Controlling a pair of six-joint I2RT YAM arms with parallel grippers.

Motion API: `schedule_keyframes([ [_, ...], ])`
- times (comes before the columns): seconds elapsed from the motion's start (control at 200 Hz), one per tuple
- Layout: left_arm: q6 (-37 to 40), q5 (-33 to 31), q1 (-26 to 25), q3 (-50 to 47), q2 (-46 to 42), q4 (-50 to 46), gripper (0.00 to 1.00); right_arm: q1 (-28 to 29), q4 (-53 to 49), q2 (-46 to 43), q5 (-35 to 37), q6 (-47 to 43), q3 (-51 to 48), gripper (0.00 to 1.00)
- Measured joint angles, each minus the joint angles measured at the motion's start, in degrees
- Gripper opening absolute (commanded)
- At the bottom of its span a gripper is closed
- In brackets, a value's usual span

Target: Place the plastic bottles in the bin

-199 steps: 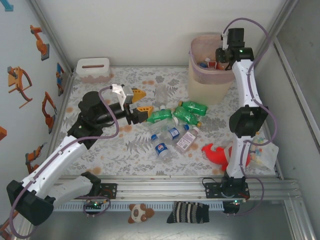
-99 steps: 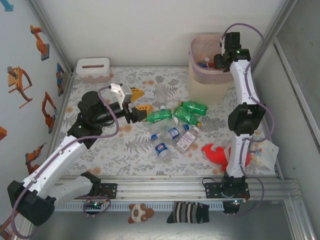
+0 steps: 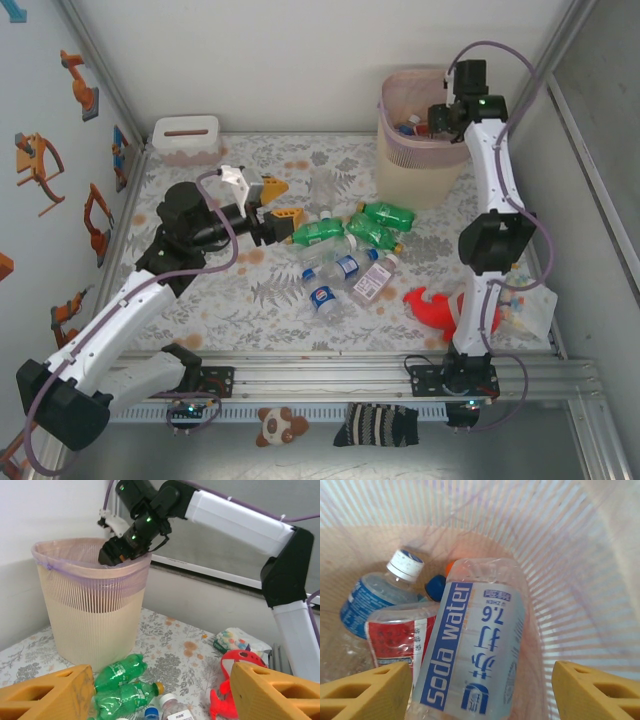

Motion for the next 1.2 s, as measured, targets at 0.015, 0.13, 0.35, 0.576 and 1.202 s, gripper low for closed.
schedule_keyframes([
  [0.015, -0.09, -0.15, 0.0, 0.0, 0.04, -0.04, 0.71, 0.0, 0.0, -0.33, -0.22, 0.13, 0.0, 0.72],
  [0.13, -0.72, -1.84, 0.0, 0.0, 0.42, -0.94, 0.71, 0.0, 0.09, -3.23, -1.66, 1.11, -0.42, 0.71],
  [0.35, -2.54, -8.52, 0.0, 0.66, 1.75, -4.42, 0.71, 0.0, 0.22, -9.86, -5.7, 3.28, -4.2, 0.69],
  [0.576, -5.38, -16.5, 0.02, 7.06, 8.57, -13.7, 0.69, 0.0, 0.7, -17.11, -10.1, 5.99, -11.56, 0.67],
  [1.202, 1.99, -17.14, -1.88, 15.93, 25.49, -36.52, 0.6, 0.0, 6.88, -39.65, -14.67, 10.32, -38.82, 0.65],
])
